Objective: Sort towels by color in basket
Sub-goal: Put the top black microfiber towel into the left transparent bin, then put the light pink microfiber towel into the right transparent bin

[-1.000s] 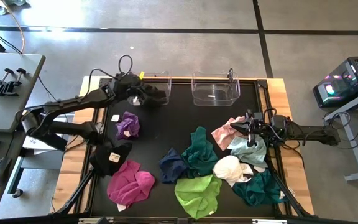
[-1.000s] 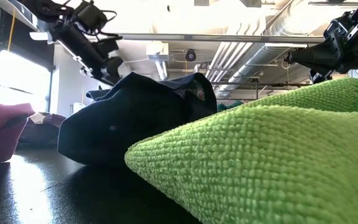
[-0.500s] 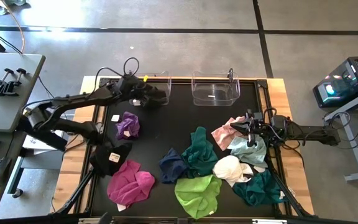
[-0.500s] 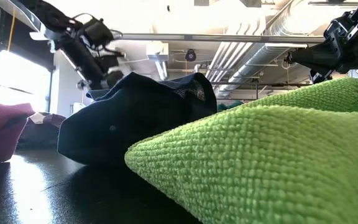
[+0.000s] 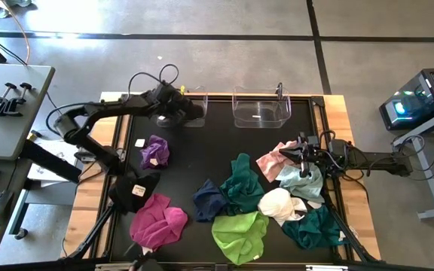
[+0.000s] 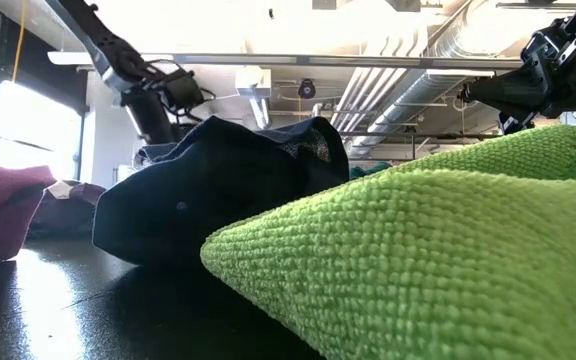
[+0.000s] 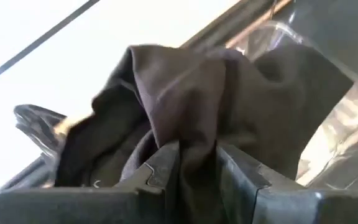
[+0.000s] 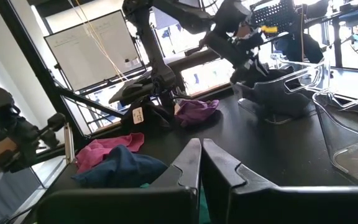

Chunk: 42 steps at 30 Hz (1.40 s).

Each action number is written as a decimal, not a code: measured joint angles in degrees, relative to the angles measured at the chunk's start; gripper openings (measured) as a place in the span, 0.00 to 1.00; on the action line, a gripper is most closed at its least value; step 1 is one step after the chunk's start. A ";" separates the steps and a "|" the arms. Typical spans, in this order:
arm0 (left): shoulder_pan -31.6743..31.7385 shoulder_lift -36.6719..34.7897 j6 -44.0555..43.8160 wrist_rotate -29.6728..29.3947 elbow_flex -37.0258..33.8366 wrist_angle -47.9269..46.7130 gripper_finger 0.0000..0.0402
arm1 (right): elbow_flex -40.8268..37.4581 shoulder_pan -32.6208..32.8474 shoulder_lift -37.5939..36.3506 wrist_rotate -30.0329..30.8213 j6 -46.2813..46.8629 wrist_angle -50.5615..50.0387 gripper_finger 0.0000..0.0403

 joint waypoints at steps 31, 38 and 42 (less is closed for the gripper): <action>-32.98 -30.22 -4.27 9.25 -13.25 19.14 0.31 | 0.02 0.02 0.00 0.00 -0.02 0.00 0.00; -46.45 -28.42 0.44 9.24 -26.44 44.16 0.30 | 0.00 0.00 0.00 0.00 -0.01 -0.01 0.00; -52.52 -26.39 0.49 8.82 -30.26 53.34 0.30 | 0.02 0.02 0.00 0.00 -0.02 0.00 0.00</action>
